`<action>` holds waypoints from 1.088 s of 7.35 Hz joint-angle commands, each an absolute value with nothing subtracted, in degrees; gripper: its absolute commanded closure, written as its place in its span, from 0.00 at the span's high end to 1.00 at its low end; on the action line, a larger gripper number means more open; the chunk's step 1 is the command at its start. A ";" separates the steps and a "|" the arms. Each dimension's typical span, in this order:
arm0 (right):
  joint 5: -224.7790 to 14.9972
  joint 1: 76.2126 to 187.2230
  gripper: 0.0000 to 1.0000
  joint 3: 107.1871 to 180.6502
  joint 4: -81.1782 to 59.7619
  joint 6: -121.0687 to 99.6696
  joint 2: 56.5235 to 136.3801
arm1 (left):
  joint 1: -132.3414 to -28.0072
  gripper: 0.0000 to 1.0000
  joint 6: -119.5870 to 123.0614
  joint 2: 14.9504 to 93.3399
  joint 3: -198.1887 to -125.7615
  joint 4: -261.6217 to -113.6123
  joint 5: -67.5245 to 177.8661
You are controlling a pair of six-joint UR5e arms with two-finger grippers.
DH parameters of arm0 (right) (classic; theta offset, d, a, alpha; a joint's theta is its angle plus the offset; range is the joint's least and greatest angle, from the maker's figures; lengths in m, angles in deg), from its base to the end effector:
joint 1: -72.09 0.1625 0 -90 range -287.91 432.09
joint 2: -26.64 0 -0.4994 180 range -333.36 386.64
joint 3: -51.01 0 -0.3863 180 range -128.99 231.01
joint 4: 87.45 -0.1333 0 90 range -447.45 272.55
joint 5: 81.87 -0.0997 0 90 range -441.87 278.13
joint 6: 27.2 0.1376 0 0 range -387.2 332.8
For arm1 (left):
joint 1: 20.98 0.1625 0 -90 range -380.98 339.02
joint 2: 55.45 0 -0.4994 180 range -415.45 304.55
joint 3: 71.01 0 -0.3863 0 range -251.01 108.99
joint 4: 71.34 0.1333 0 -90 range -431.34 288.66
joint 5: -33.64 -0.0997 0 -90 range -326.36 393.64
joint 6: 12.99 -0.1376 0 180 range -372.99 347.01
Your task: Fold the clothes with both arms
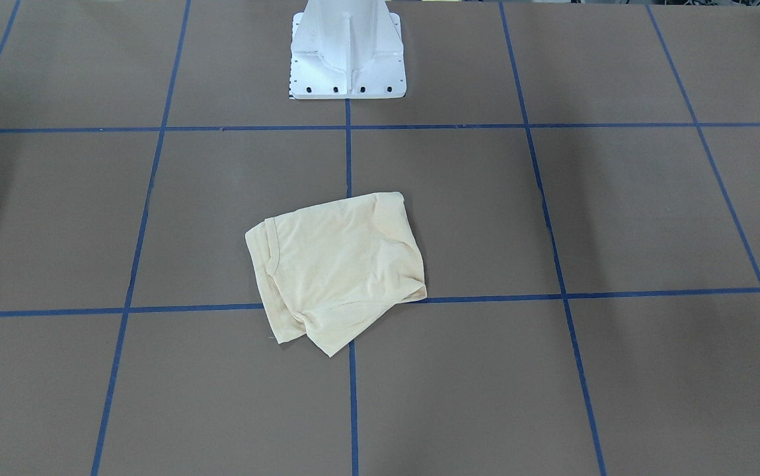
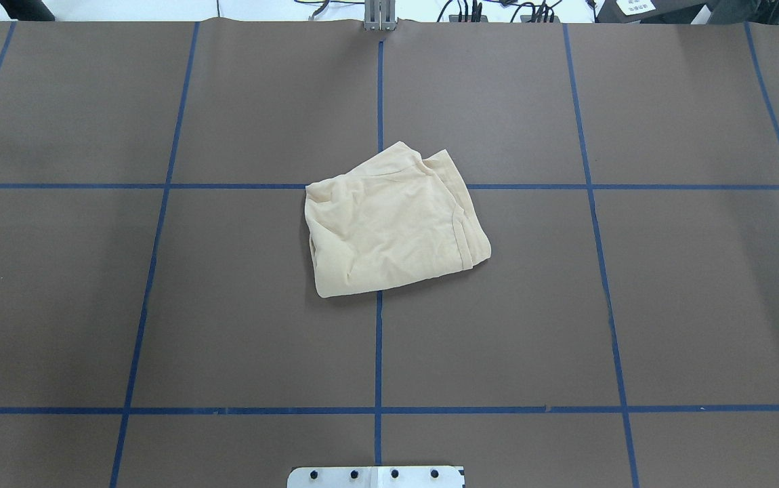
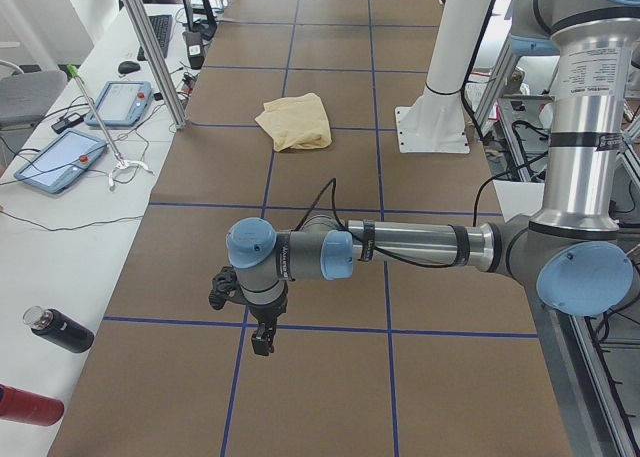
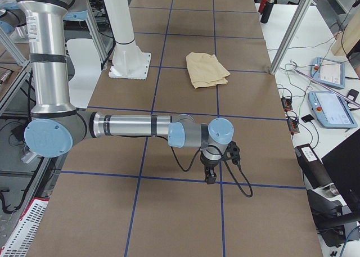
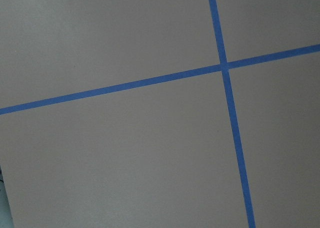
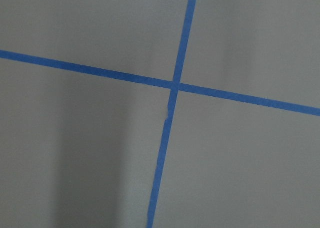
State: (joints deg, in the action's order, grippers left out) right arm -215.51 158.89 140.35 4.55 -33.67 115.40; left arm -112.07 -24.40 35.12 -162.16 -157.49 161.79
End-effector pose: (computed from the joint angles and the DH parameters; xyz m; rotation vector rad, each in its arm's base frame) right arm 0.0107 -0.4957 0.7599 -0.0018 -0.7628 -0.1511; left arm -0.0576 -0.4857 0.7621 0.0369 0.6665 0.1610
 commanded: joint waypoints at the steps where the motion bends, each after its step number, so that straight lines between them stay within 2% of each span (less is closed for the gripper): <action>1: -217.48 160.23 1.00 140.66 4.39 -30.89 116.99 | -112.12 0.99 -23.80 35.08 -162.15 -158.00 161.78; 3: -217.40 163.12 1.00 141.27 3.87 -30.98 118.14 | -112.03 0.99 -23.72 35.17 -162.15 -158.09 161.70; 5: -217.40 167.17 1.00 145.47 7.53 -30.98 118.40 | -112.12 0.99 -23.63 35.43 -162.24 -158.09 161.69; 6: -217.31 167.18 1.00 147.84 10.69 -30.98 118.40 | -112.03 0.99 -23.63 35.43 -162.24 -158.09 161.69; 8: -217.31 167.10 1.00 147.95 10.37 -31.07 118.66 | -112.03 0.99 -23.72 35.52 -162.24 -158.17 161.69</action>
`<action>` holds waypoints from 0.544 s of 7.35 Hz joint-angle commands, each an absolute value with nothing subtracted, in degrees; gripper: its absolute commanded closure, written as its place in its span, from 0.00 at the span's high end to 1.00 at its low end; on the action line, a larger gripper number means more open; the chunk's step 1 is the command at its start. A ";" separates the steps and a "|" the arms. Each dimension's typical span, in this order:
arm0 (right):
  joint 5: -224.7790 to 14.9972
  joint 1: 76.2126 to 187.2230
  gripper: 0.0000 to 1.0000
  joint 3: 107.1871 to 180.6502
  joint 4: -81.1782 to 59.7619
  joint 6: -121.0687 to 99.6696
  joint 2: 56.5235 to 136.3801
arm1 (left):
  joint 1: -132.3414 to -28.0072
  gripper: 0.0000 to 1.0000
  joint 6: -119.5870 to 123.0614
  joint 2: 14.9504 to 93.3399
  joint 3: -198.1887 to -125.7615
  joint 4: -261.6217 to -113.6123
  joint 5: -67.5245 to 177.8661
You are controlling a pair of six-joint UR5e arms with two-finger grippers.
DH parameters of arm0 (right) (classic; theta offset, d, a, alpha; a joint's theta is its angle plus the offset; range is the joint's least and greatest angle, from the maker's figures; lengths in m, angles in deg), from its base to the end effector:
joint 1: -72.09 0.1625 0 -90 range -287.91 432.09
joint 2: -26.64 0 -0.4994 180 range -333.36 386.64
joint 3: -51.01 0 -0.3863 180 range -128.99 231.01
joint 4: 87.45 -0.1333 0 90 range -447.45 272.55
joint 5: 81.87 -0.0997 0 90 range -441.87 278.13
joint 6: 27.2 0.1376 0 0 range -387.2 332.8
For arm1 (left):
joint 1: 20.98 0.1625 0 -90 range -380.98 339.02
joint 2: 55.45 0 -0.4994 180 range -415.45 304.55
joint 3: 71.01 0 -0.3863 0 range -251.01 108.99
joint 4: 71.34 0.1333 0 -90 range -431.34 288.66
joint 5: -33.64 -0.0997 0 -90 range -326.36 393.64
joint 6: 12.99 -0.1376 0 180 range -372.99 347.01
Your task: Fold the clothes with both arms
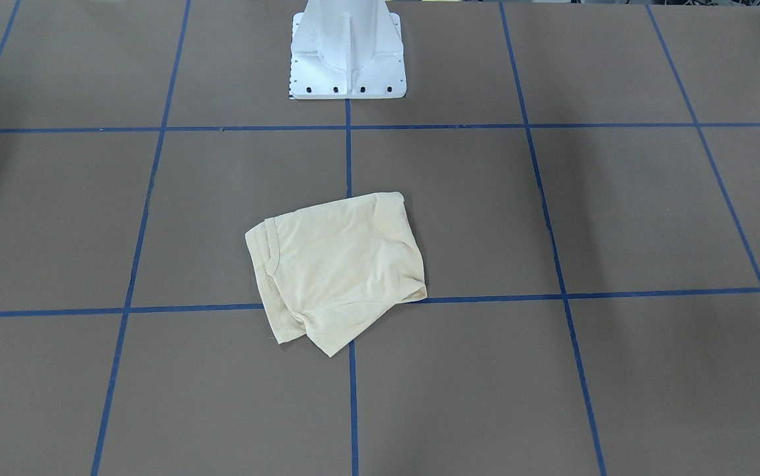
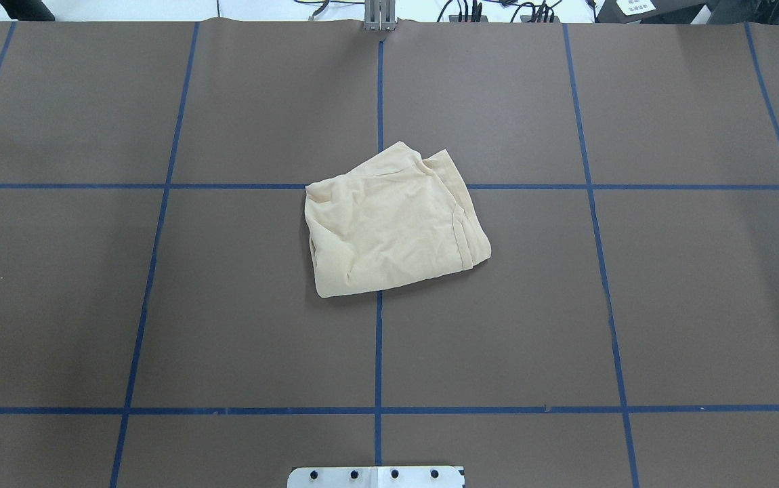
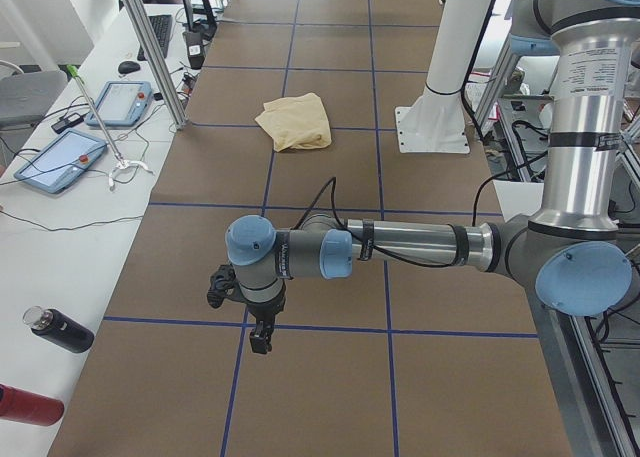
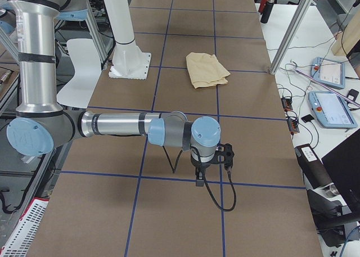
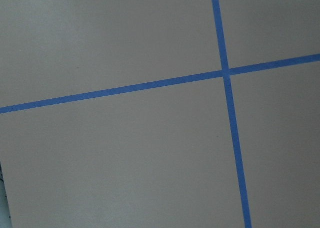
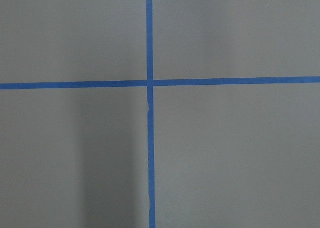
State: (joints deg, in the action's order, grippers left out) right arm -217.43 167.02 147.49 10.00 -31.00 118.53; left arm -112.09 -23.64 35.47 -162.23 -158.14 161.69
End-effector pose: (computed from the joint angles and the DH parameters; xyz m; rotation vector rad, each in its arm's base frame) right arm 0.0747 -0.4586 0.7319 0.0134 -0.7963 0.0385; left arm -0.0580 -0.4907 0.7576 0.0504 0.6631 0.1542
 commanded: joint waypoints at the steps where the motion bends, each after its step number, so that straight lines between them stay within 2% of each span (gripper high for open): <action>1: -217.13 166.92 1.00 147.95 10.37 -31.24 118.75 | -112.03 0.99 -23.63 35.52 -162.24 -158.17 161.61; 4: -217.04 163.33 1.00 148.04 9.84 -31.16 119.46 | -112.12 0.99 -23.72 35.43 -163.37 -158.17 161.52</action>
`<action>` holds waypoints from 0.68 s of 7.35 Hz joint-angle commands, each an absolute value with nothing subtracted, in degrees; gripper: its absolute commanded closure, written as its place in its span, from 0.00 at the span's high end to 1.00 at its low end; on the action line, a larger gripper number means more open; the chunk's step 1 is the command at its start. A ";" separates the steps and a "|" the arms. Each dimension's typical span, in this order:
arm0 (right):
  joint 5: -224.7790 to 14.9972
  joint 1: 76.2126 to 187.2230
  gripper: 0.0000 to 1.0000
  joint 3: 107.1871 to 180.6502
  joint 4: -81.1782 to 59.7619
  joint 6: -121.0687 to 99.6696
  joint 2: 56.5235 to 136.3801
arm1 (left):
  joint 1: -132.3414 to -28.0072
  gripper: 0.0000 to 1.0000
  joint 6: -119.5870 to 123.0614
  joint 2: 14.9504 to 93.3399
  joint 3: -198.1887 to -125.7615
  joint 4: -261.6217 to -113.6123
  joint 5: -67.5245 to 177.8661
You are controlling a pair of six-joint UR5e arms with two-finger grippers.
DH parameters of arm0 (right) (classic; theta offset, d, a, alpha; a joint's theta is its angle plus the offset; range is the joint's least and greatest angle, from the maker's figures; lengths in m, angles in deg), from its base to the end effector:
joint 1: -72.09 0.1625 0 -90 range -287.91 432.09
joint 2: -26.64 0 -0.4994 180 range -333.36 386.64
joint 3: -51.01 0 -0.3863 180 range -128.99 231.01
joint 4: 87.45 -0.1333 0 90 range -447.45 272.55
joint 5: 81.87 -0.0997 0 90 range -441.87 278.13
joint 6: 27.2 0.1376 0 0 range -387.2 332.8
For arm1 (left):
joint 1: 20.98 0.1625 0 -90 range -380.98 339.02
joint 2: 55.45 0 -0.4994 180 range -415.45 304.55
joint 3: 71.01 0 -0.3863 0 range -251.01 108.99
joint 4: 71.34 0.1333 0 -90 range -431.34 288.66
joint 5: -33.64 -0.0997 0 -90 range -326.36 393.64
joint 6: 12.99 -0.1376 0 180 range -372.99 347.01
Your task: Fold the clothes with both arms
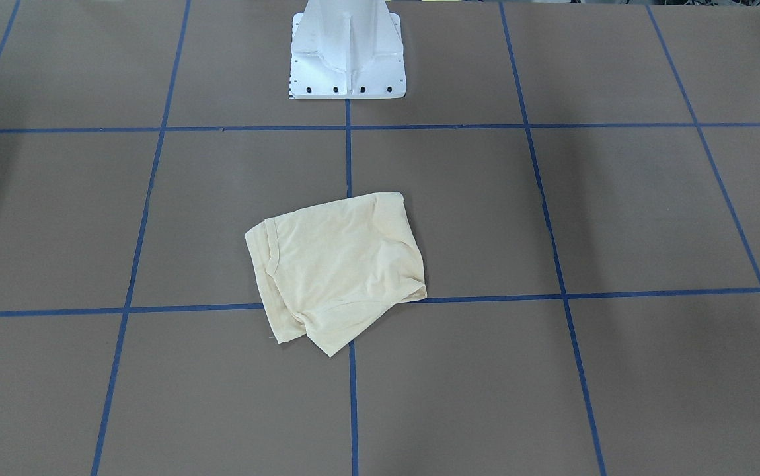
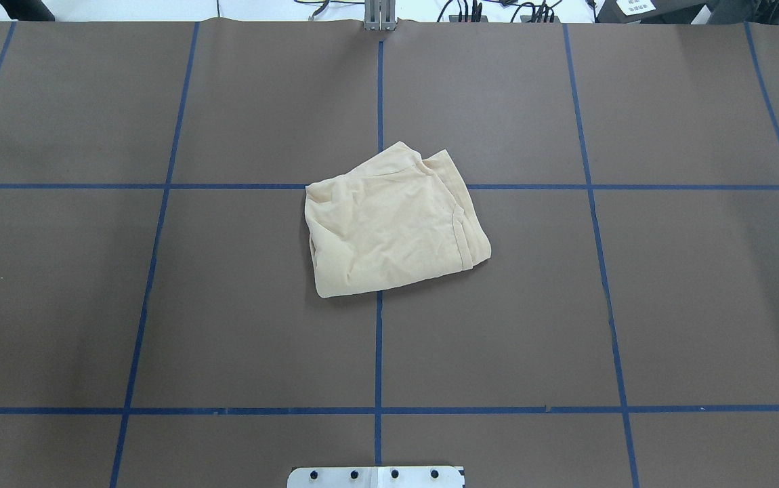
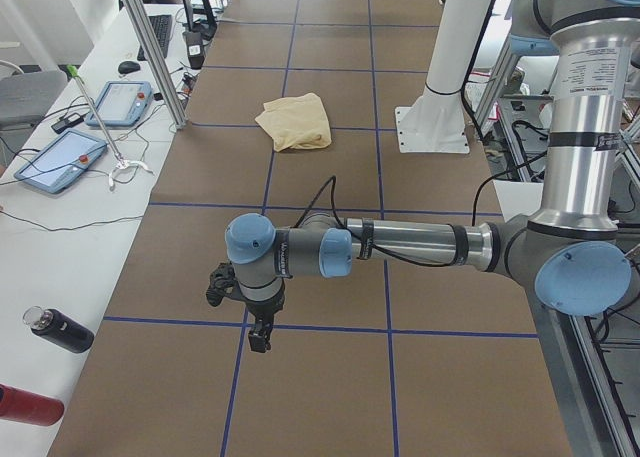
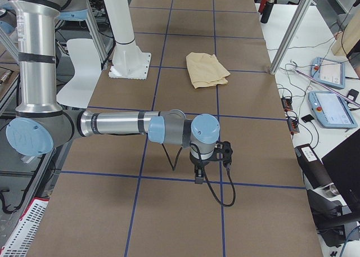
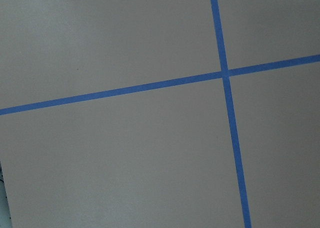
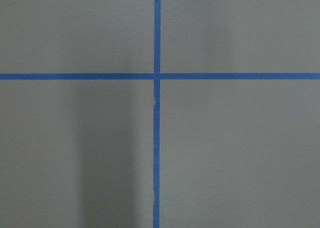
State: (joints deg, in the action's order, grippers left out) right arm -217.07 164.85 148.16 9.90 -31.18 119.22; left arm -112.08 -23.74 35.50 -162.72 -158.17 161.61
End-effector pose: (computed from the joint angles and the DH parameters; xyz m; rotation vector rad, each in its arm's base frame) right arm 0.0577 -0.4552 0.7323 0.0005 -0.7901 -0.0010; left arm -0.0581 -0.4919 0.7533 0.0599 0.6608 0.1593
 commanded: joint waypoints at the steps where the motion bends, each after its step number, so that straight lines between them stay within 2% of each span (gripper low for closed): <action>1: -216.96 162.62 1.00 147.87 9.84 -31.07 119.46 | -112.12 0.99 -23.72 35.43 -163.38 -158.09 161.52; 3: -216.87 162.61 1.00 147.87 9.84 -31.16 119.46 | -112.12 0.99 -23.63 35.26 -163.29 -158.09 161.61; 5: -216.87 162.61 1.00 147.87 9.84 -31.07 119.46 | -112.03 0.99 -12.55 35.43 -163.64 -158.43 161.69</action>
